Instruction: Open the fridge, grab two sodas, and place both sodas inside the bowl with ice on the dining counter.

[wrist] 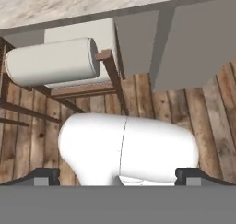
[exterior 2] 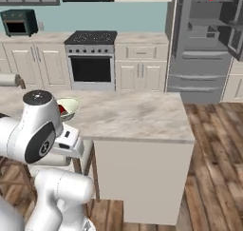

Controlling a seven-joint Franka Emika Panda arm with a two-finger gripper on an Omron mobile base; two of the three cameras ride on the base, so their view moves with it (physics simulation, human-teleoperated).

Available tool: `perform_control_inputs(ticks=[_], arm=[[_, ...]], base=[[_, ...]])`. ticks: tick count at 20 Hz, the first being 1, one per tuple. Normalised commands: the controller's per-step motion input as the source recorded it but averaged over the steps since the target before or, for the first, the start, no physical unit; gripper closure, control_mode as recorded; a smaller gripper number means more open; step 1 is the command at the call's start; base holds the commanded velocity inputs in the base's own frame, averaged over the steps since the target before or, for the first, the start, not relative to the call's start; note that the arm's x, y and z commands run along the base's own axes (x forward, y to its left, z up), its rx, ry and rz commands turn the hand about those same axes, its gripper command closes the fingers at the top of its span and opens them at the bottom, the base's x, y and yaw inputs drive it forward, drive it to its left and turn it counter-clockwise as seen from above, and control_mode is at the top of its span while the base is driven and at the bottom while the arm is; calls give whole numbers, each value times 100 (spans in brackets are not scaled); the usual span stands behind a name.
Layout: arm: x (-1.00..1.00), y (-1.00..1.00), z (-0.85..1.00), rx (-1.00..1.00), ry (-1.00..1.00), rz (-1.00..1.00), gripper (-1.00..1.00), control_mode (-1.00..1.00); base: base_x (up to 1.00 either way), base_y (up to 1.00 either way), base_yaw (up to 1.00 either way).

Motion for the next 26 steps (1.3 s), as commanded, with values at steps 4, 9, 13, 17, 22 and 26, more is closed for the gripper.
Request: perform_control_inputs(ticks=[4, 9, 13, 17, 22, 26], arm=[[0, 0, 0, 0, 0, 0, -100, 100], [0, 0, 0, 0, 0, 0, -100, 100], [0, 0, 0, 0, 0, 0, -100, 100], [0, 0, 0, 0, 0, 0, -100, 100], [0, 0, 0, 0, 0, 0, -100, 100], [0, 0, 0, 0, 0, 0, -100, 100]], base=[[-49, -100, 0], [-28, -100, 1], [2, -100, 6], [26, -100, 9], [44, -100, 12], [81, -96, 18]])
